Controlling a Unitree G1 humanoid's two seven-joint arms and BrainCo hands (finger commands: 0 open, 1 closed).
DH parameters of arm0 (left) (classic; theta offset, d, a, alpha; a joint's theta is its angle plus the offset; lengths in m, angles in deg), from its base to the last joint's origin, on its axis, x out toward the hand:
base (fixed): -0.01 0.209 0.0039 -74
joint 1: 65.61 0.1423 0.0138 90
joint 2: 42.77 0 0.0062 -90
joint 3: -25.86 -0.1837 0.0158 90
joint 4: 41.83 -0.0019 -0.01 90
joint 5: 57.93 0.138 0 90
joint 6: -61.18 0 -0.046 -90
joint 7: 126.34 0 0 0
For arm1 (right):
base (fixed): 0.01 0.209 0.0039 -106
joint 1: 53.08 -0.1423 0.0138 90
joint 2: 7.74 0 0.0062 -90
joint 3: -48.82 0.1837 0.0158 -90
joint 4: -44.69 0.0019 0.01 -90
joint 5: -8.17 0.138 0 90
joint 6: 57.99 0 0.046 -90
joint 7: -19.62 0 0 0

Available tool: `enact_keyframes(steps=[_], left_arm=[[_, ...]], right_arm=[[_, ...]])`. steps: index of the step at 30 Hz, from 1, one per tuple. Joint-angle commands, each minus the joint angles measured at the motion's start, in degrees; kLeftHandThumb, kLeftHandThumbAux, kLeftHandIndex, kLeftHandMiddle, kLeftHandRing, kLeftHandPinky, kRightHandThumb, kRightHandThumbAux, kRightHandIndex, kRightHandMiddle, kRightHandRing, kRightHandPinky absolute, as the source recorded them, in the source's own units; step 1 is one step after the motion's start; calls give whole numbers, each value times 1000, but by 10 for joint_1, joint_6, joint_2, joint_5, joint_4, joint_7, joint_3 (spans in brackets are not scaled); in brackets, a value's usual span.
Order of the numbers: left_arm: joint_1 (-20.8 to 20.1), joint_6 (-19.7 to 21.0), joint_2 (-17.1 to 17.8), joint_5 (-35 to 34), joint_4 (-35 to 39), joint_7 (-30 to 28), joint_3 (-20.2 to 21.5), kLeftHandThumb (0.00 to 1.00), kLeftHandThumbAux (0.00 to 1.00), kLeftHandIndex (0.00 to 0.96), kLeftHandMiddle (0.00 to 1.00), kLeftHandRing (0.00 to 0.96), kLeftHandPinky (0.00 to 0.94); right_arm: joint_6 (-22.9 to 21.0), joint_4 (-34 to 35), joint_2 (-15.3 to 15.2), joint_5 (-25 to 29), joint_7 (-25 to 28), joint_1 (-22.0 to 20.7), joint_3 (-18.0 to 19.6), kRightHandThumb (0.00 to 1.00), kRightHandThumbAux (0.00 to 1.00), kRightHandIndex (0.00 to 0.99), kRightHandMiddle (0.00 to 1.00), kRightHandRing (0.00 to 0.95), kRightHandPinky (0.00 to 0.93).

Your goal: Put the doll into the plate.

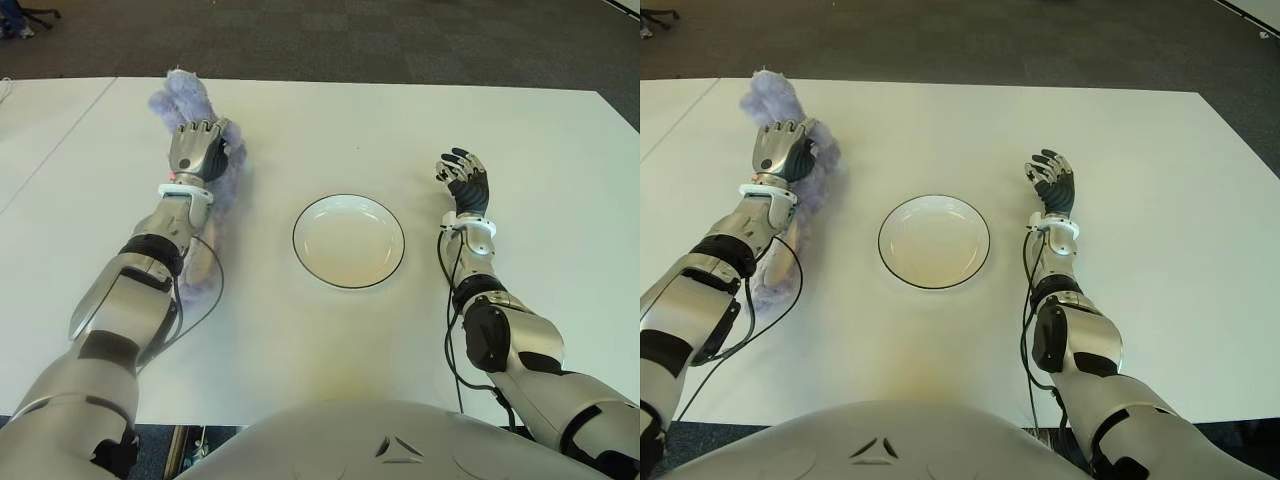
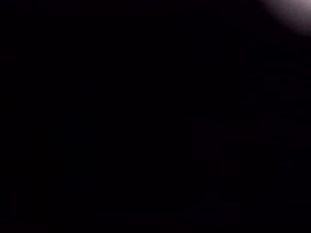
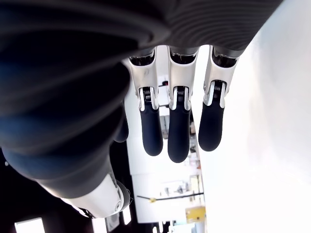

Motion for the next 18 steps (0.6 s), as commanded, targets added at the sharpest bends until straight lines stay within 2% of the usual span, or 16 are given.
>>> enact_keyframes(steps=[1,5,8,18], left_arm=[[24,-12,5,9,87,-3,-4,814,653,813,904,869,853],[51,-6,21,6,210,-26,13,845,644,804,896,870,863],[65,2,26,5,266,-43,22,861,642,798,888,867,858],[90,23,36,33,399,-89,36,897,629,791,885,877,873]], right_arm=[[-80,-73,35,3,-8,107,4,411,850,261,327,359,378],[-81,-74,34,2,-8,107,4,395,847,266,330,364,386],[-82,-74,34,1,-10,106,2,390,847,266,331,364,380],[-87,-75,33,-7,-20,105,-4,384,847,269,331,364,382]])
